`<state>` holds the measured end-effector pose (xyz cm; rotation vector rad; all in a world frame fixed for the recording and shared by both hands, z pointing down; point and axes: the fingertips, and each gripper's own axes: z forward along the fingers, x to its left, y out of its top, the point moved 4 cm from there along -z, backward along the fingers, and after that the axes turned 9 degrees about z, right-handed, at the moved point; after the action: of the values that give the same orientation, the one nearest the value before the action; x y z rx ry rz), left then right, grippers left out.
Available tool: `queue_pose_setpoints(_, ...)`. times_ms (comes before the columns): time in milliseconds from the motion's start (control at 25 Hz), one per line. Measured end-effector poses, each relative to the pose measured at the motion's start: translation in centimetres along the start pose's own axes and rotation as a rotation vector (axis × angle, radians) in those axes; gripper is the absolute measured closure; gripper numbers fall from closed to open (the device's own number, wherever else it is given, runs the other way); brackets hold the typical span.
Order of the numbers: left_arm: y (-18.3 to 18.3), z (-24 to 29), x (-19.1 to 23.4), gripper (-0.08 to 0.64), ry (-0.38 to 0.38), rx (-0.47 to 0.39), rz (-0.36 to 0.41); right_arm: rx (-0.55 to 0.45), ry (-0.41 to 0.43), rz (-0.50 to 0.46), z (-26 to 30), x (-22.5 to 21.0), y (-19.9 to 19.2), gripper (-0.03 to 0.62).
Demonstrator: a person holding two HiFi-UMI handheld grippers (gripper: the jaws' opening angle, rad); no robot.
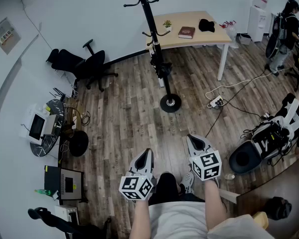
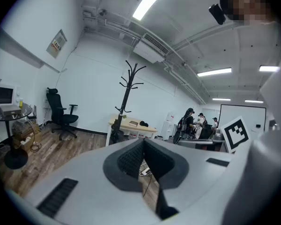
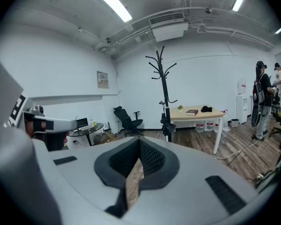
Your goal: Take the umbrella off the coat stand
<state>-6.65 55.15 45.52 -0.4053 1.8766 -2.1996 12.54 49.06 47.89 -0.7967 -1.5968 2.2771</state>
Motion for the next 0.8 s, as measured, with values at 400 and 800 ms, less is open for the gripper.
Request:
queue_pose_setpoints(400,-0.1,2.1,3.4,0.538,0.041,-0.009,0.020,-0.002,0.041,0.049,2.3,-0.5,0.0,0.583)
queue_pose_setpoints(800,2.5,7.2,9.7,0.432,0.109,0.010,0.104,0.021,0.078,0.067,8.9,-2.4,4.2,0.404)
